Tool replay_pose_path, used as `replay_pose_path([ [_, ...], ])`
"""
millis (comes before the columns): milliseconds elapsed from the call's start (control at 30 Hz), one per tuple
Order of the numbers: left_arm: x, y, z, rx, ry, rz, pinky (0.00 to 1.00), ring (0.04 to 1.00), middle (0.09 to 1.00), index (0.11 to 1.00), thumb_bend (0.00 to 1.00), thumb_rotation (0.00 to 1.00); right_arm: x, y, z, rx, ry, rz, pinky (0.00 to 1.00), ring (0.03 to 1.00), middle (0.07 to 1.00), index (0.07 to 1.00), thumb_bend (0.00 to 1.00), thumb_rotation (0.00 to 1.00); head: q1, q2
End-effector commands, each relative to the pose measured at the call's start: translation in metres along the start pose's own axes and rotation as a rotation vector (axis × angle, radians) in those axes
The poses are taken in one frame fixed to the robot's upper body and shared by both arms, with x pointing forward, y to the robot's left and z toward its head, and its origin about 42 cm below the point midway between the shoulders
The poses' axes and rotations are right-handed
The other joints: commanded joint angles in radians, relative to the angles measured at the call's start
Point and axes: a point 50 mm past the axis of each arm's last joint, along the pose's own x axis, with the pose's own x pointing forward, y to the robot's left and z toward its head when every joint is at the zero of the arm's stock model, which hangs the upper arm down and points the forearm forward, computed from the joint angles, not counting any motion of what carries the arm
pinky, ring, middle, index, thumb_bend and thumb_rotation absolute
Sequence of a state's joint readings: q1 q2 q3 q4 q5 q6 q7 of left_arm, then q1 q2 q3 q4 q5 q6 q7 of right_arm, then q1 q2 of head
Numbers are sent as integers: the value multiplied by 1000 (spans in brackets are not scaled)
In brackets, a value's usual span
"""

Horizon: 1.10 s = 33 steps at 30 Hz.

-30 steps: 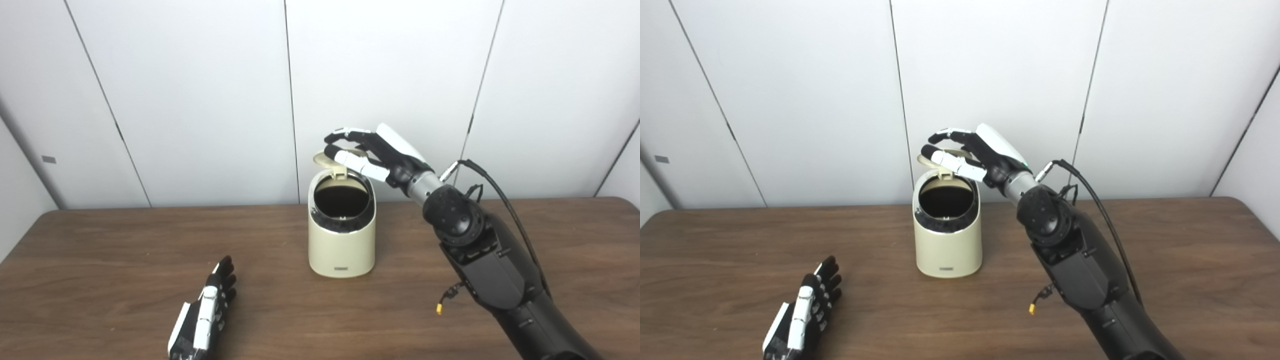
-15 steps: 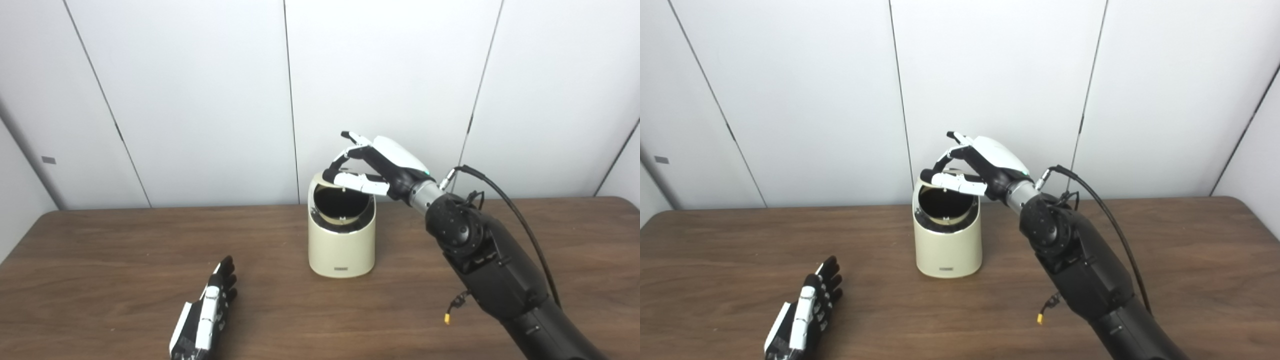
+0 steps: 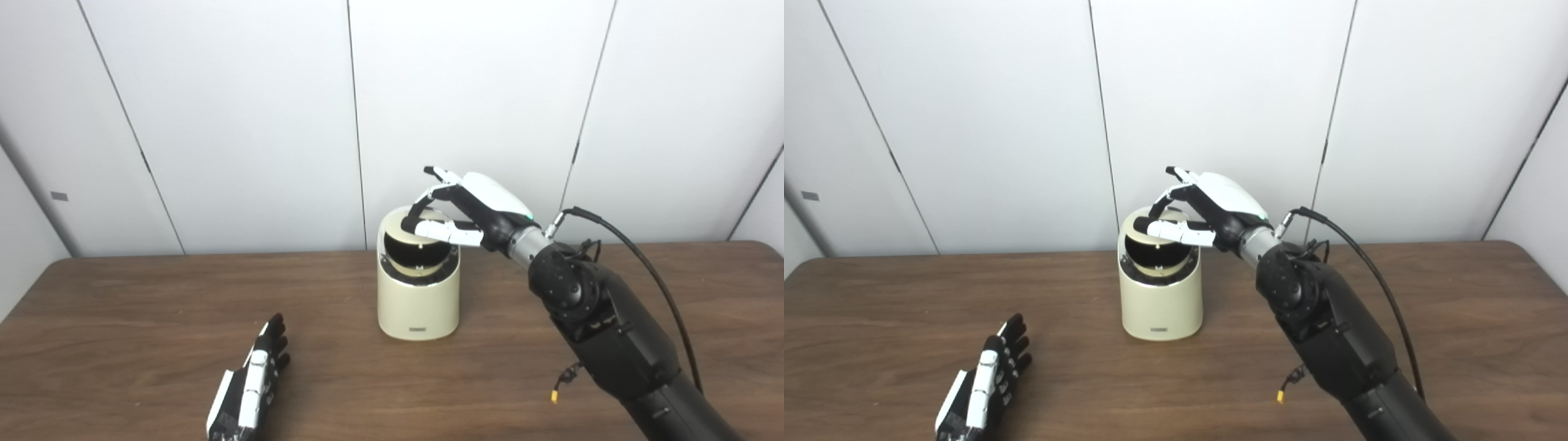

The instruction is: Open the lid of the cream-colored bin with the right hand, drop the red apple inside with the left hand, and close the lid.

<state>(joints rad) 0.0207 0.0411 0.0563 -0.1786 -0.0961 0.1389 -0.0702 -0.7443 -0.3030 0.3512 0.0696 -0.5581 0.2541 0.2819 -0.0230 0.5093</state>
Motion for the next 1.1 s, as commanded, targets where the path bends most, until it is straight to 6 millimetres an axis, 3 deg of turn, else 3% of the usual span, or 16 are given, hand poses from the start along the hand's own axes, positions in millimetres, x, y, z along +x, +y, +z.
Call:
replay_pose_path([
  [0,6,-2,13,9,-52,3,1000,1000,1000,1000,452,999,-3,-19,6,-52,-38,-44,933,1000,999,643,577,932,0,1],
  [367,6,-6,16,23,-63,19,1000,1000,1000,1000,417,926,-18,-9,-4,-88,-37,-14,992,1000,1000,634,584,919,7,16],
  [600,7,-7,16,26,-62,10,1000,1000,1000,1000,452,872,-28,1,-9,-95,-56,-8,1000,1000,1000,642,589,895,8,16],
  [1067,8,-9,18,33,-63,21,1000,1000,1000,1000,460,862,-28,18,-13,-116,-52,34,1000,1000,1000,665,587,865,16,22],
])
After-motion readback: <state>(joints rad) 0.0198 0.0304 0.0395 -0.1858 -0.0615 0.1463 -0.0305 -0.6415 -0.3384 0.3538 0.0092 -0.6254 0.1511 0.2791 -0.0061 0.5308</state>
